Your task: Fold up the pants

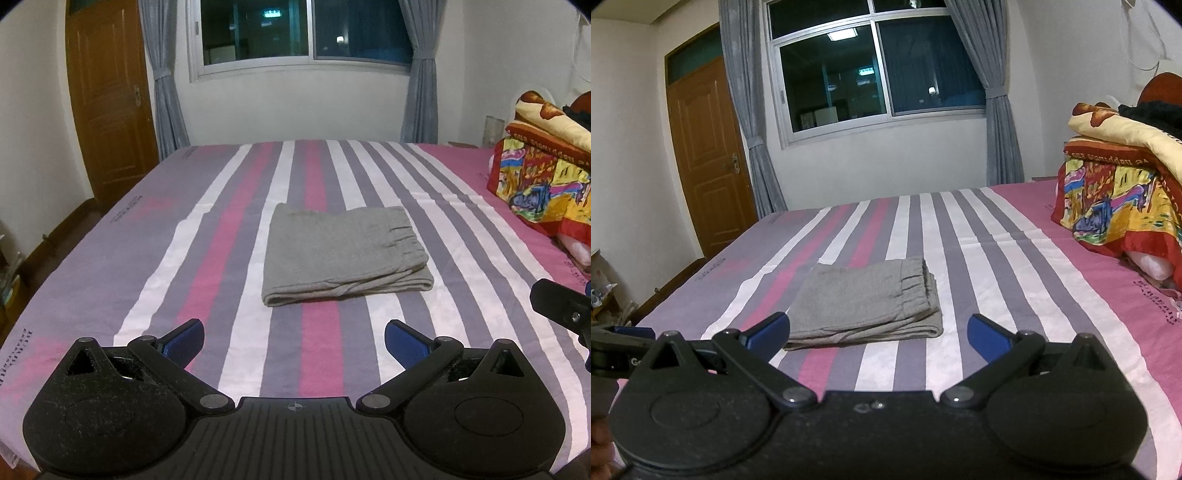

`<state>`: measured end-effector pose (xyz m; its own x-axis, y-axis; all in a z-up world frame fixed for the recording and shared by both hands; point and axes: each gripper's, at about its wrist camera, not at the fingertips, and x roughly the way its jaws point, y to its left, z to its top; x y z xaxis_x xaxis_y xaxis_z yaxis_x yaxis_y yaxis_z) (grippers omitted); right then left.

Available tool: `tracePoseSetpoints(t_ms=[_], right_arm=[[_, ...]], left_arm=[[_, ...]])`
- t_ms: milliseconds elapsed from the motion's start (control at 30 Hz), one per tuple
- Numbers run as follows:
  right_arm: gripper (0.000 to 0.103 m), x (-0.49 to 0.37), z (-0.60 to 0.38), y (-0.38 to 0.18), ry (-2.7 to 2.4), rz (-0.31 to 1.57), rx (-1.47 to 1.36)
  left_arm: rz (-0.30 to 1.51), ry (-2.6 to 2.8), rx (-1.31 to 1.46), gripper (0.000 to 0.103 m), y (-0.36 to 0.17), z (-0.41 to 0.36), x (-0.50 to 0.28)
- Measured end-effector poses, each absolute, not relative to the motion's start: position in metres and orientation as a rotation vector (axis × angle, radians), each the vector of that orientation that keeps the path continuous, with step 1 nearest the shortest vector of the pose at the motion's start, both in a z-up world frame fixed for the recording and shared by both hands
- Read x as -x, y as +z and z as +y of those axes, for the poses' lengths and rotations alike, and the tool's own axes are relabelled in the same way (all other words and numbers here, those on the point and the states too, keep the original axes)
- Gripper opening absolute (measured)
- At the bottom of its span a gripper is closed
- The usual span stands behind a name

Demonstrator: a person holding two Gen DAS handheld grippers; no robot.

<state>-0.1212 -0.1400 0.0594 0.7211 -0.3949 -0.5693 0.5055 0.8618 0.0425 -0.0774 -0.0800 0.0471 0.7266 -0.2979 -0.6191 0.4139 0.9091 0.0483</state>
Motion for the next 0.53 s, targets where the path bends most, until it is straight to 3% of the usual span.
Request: tracePoseSetpoints(t_ms=[533], right_arm=[[0.103,0.119,-0.157,0.051,-0.525,0.565,-0.232]], left_arm=[[0.678,-0.436,-0.154,0.103,0.033,-0.095,0.058]])
